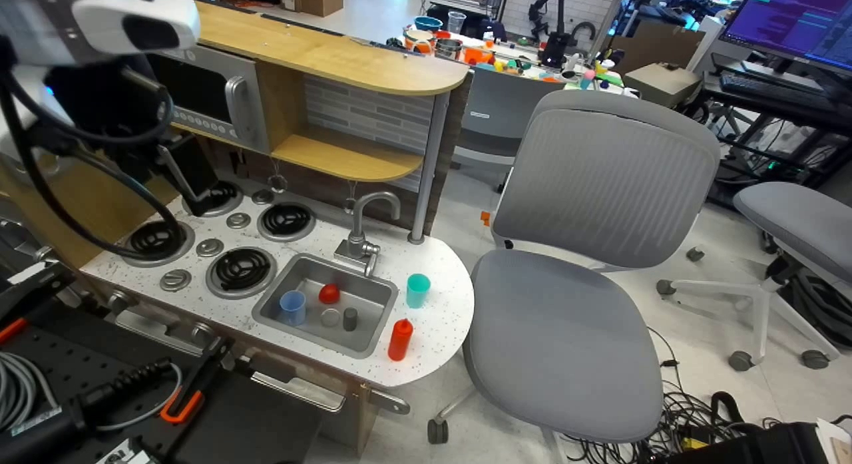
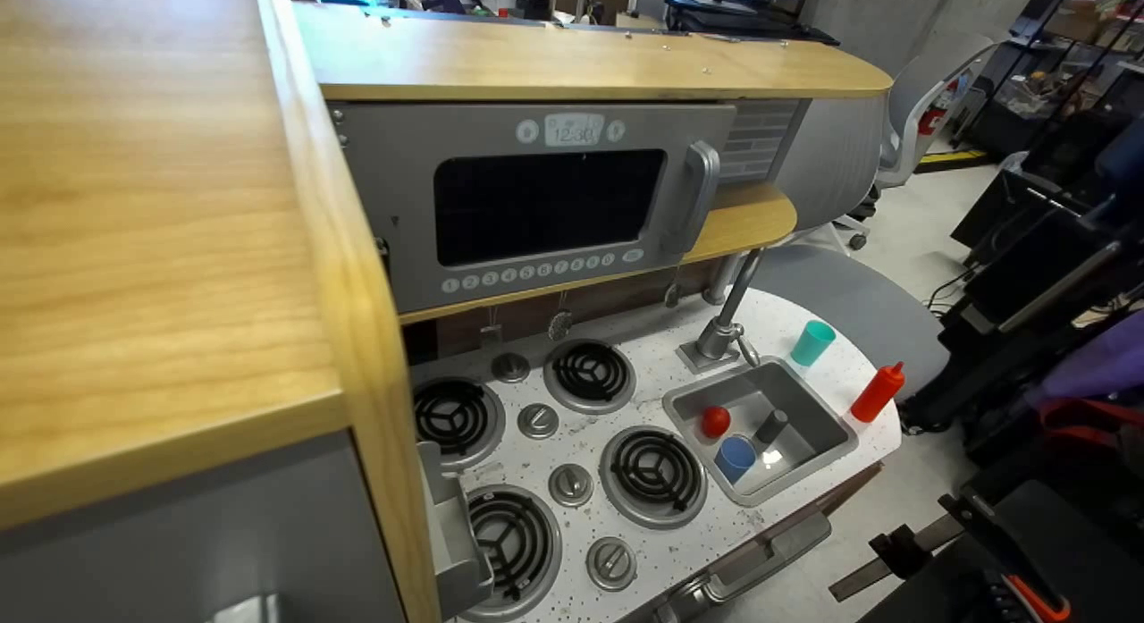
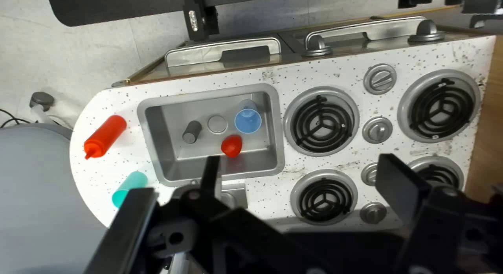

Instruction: Move the orange bottle close to the blue cup

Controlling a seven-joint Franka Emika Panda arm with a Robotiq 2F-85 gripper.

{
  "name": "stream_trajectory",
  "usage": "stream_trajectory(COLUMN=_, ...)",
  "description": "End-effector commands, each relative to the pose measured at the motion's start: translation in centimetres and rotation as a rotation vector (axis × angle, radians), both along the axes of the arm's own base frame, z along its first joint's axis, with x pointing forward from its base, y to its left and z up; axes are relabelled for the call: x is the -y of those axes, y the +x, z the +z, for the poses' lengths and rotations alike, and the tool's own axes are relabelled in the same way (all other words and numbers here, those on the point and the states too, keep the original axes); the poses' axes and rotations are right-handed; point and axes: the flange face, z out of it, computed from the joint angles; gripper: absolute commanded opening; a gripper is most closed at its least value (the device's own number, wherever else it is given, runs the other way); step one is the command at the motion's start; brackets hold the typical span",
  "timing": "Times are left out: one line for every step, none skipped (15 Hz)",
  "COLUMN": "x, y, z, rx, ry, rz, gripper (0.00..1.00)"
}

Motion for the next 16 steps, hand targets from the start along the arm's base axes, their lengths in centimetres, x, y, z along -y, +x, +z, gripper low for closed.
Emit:
stream_trajectory(x=2.6, y=-0.8, z=-3.7, rx=0.038, ry=-0.023, rz=0.095, gripper=1.00)
stream_trajectory(x=3.3, y=-1.1, z=-4.9, rx=0.052, ry=-0.023, rz=0.116, gripper=1.00)
stream_trajectory(x=4.0, y=-1.4, z=-5.9, rx=0.061, ry=-0.025, rz=0.131, gripper=1.00)
stream_trajectory(x=4.6, y=-1.7, z=-6.9, rx=0.070, ry=-0.022, rz=0.144, gripper=1.00)
stream_trajectory(x=5.4, y=-1.9, z=-7.9, rx=0.074, ry=-0.015, rz=0.148, gripper=1.00)
stream_trajectory(x=5.9, y=-2.2, z=-8.8, rx=0.076, ry=-0.009, rz=0.152, gripper=1.00)
stream_trajectory(x=6.3, y=-2.2, z=-9.7, rx=0.073, ry=0.002, rz=0.157, gripper=1.00)
stream_trajectory(x=6.5, y=-2.1, z=-10.2, rx=0.075, ry=0.014, rz=0.164, gripper=1.00)
stream_trajectory(x=6.7, y=-1.9, z=-10.6, rx=0.076, ry=0.031, rz=0.171, gripper=1.00)
stream_trajectory(x=7.1, y=-1.6, z=-11.0, rx=0.077, ry=0.047, rz=0.180, gripper=1.00)
stream_trajectory(x=7.5, y=-1.2, z=-11.4, rx=0.078, ry=0.065, rz=0.192, gripper=1.00)
stream_trajectory(x=8.1, y=-0.9, z=-11.9, rx=0.082, ry=0.076, rz=0.206, gripper=1.00)
stream_trajectory(x=8.7, y=-0.5, z=-12.6, rx=0.085, ry=0.080, rz=0.215, gripper=1.00)
stream_trajectory(x=9.2, y=-0.2, z=-13.0, rx=0.093, ry=0.090, rz=0.225, gripper=1.00)
stream_trajectory(x=10.0, y=0.0, z=-13.5, rx=0.100, ry=0.095, rz=0.229, gripper=1.00)
stream_trajectory(x=10.9, y=0.2, z=-14.1, rx=0.103, ry=0.091, rz=0.225, gripper=1.00)
